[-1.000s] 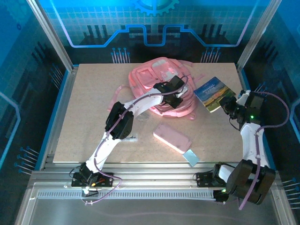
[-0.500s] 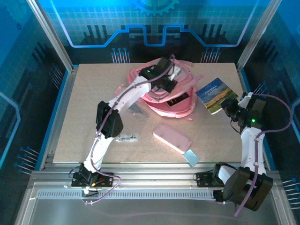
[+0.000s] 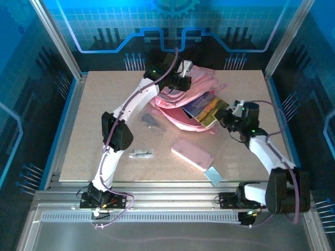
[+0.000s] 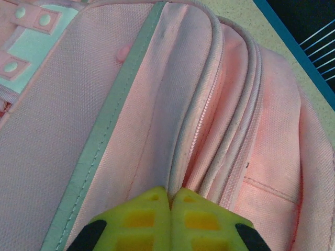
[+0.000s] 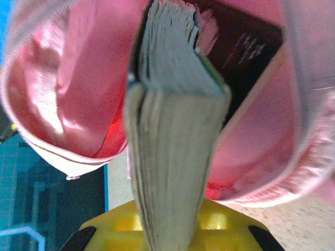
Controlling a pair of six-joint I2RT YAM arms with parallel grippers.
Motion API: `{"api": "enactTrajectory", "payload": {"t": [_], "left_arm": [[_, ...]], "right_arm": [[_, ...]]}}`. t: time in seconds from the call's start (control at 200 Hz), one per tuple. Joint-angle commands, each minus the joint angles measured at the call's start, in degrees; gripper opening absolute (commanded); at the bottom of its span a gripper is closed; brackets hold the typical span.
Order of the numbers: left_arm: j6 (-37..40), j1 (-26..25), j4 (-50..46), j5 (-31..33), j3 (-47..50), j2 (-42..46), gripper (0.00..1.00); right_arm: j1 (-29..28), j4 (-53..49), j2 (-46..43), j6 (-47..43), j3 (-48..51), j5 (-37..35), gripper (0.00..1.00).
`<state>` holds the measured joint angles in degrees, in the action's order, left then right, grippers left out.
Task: Pack books, pencil case, and school supplies into a backpack
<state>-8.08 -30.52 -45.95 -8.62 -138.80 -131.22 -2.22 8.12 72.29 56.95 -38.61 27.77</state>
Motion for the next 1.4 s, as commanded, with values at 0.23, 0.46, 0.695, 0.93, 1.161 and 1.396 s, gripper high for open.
{"api": "enactTrajectory", "payload": {"t": [0.23, 0.46, 0.695, 0.93, 1.161, 1.396], "left_arm": [[-5.4, 0.4, 6.9, -2.6, 0.8, 3.3, 0.00], [-6.0, 0.3, 8.9, -3.1, 4.2, 4.6, 0.00], [-5.8, 0.3, 9.8, -2.9, 4.3, 4.6, 0.00], [-6.8, 0.4, 11.1, -3.1, 5.3, 4.6, 0.00], [-7.4, 0.4, 13.4, -1.5, 7.1, 4.2, 0.00], [-11.5, 0.3, 18.6, -2.1, 13.2, 4.2, 0.00]], "right_arm": [[-9.2, 30.7, 26.0, 8.7, -13.0, -8.1, 0.00], [-9.6, 14.8, 34.0, 9.5, -19.8, -15.0, 0.29], [-9.7, -14.8, 28.1, -1.2, -27.8, -23.4, 0.88], [-9.8, -28.9, 23.7, -8.8, -32.0, -29.2, 0.98], [-8.8, -39.4, 16.7, -18.0, -33.9, -26.2, 0.96], [-7.4, -52.4, 5.4, -28.3, -32.2, -32.4, 0.94]]}}
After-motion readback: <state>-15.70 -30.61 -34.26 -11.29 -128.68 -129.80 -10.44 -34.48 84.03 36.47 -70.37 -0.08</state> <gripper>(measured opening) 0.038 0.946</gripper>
